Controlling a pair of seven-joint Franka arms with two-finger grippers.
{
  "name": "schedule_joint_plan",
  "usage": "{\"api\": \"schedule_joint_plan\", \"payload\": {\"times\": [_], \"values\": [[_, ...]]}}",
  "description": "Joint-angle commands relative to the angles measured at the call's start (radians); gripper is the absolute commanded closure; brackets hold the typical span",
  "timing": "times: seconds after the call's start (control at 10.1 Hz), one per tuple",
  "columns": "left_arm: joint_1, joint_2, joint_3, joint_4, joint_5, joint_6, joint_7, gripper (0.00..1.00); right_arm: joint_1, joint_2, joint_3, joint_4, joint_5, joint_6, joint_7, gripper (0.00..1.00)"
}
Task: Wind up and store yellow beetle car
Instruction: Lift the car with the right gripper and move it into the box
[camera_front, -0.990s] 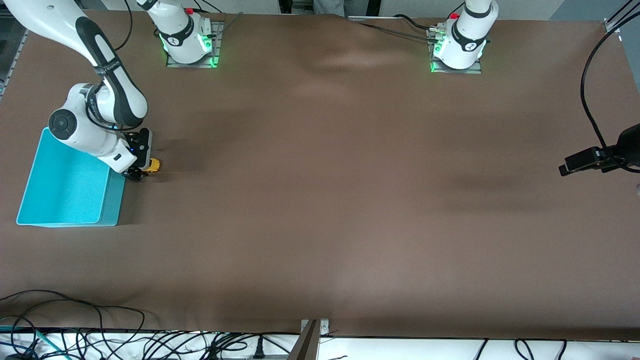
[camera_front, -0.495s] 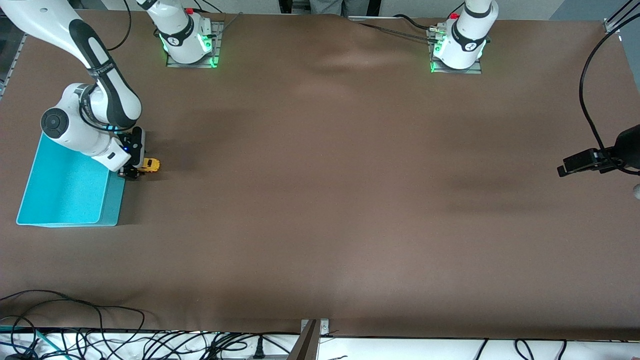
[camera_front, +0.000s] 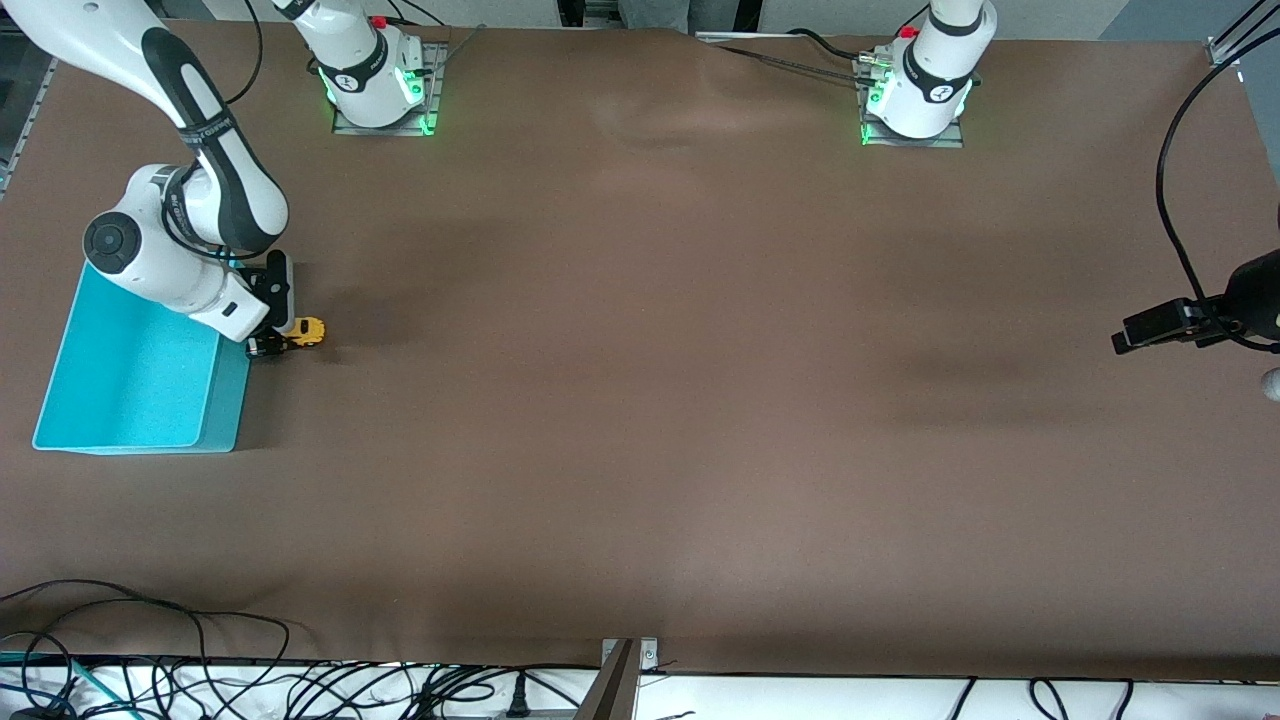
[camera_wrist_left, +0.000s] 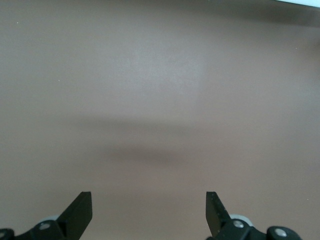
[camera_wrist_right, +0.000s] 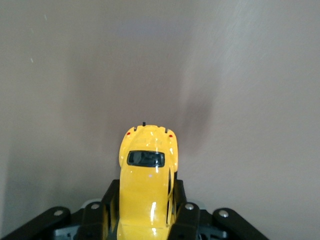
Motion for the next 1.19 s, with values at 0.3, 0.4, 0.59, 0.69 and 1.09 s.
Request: {"api": "schedule_joint_plan", "payload": {"times": [0.3, 0.4, 0.59, 0.69, 1.09], "values": [[0.011, -0.008, 0.001, -0.011, -0.026, 0.015, 0.039, 0.00, -0.017, -0.226, 0.068, 0.028, 0.003, -0.252, -0.010, 1.00], [0.020, -0.008, -0.002, -0.009, -0.026, 0.015, 0.038, 0.00, -0.017, -0.277, 0.068, 0.026, 0.005, -0.307, -0.013, 1.00], [0.022, -0.013, -0.002, -0.005, -0.026, 0.014, 0.038, 0.00, -0.018, -0.373, 0.068, 0.026, 0.012, -0.431, -0.027, 1.00], [0.023, -0.018, -0.002, -0.005, -0.026, 0.014, 0.038, 0.00, -0.040, -0.397, 0.067, 0.028, 0.011, -0.450, -0.071, 1.00], [0.022, -0.019, 0.000, -0.002, 0.009, 0.012, 0.060, 0.00, -0.293, -0.230, 0.098, 0.150, -0.087, -0.445, -0.313, 1.00]]}}
